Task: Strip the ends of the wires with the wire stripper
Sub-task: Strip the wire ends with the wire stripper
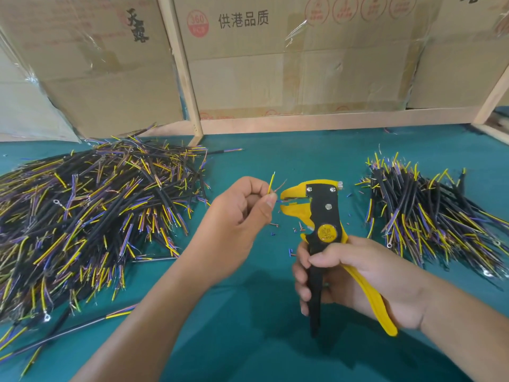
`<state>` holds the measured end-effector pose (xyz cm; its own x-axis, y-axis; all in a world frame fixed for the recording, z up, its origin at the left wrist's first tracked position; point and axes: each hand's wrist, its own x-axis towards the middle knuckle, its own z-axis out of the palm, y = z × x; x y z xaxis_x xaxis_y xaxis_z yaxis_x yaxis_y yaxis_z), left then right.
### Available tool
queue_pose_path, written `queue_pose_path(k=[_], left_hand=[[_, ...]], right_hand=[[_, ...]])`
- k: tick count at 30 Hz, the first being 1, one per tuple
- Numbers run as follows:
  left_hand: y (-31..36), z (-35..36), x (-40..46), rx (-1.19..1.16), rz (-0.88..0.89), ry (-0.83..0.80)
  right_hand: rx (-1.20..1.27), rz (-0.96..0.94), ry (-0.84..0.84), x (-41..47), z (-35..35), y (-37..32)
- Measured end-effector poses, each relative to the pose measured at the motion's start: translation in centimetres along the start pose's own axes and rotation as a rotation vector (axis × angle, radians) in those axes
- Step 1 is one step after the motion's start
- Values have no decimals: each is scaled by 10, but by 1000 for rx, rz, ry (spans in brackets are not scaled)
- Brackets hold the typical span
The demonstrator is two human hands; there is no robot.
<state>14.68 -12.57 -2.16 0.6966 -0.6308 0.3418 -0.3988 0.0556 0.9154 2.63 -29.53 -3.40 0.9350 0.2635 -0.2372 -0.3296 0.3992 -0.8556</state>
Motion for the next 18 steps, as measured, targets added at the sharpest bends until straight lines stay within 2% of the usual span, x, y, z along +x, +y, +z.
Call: queue_pose_path(k=[18], left_hand=[[1,4,-3,62,-24,15]], right_hand=[[24,-59,-57,-4,3,2]])
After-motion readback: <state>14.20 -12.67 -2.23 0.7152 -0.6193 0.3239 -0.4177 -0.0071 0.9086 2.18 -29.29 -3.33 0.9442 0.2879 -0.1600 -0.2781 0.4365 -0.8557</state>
